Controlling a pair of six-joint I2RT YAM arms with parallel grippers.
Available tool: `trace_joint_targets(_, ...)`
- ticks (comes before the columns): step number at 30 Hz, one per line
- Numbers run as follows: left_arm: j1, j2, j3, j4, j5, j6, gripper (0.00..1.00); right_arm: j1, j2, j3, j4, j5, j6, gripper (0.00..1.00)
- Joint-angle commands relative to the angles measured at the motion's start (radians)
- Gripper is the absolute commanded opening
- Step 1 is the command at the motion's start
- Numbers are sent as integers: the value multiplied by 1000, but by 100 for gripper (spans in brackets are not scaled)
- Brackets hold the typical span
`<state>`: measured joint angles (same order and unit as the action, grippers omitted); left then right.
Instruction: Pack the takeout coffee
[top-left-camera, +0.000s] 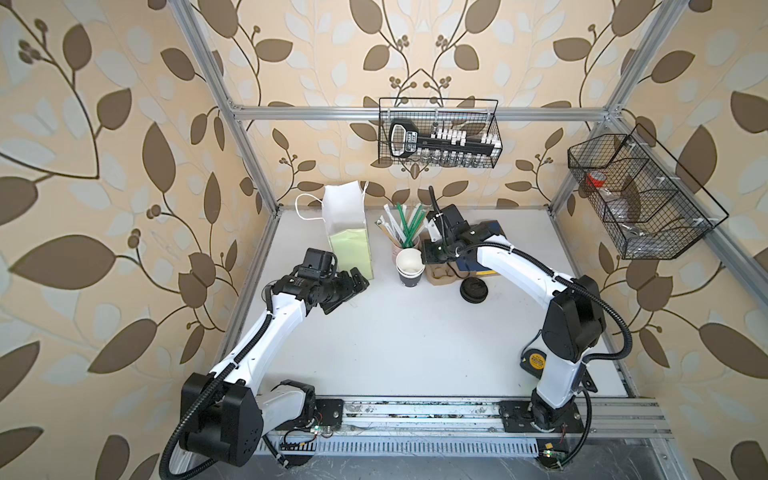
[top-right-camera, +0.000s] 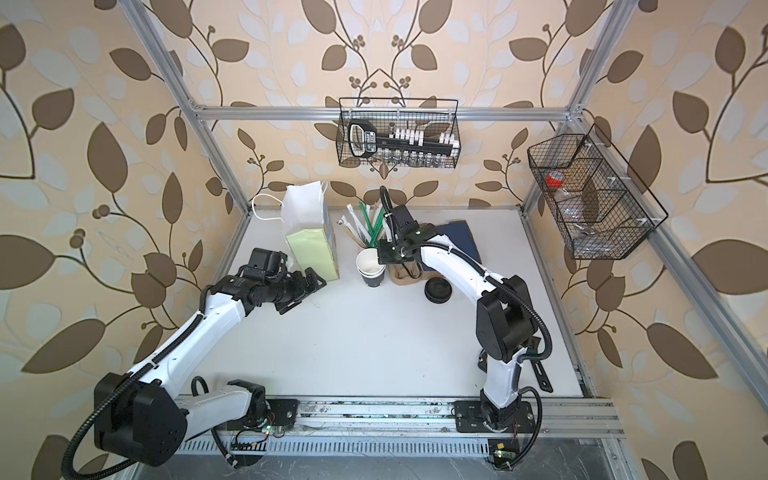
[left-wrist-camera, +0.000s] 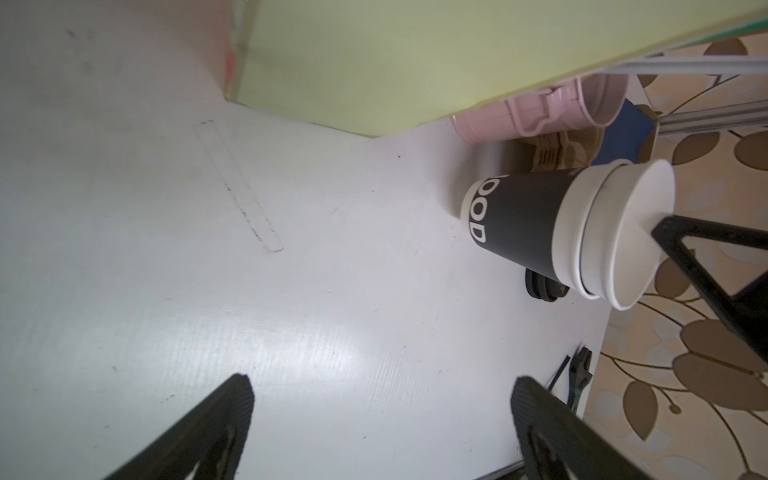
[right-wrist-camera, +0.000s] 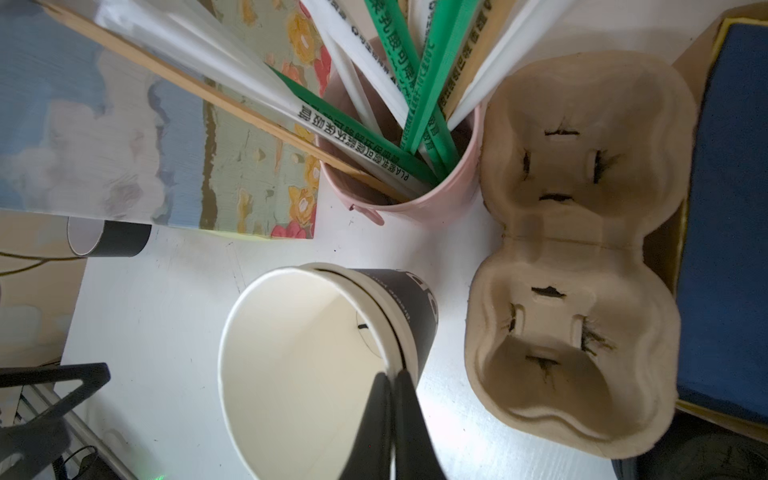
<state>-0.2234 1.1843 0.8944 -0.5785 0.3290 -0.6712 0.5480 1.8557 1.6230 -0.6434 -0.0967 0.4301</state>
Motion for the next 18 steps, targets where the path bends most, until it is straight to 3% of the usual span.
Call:
trace_joint_targets(1, -54, 46, -3, 90, 26, -92, 99, 0, -48, -12, 3, -12, -4, 0)
trace_joint_targets(8, -151, 183, 54, 157, 13, -177, 99, 5, -66, -53, 28, -32, -8, 0)
trace_joint_targets(18, -160, 232, -8, 403, 80, -310, 99, 2, -83, -91, 51, -57, -5, 0)
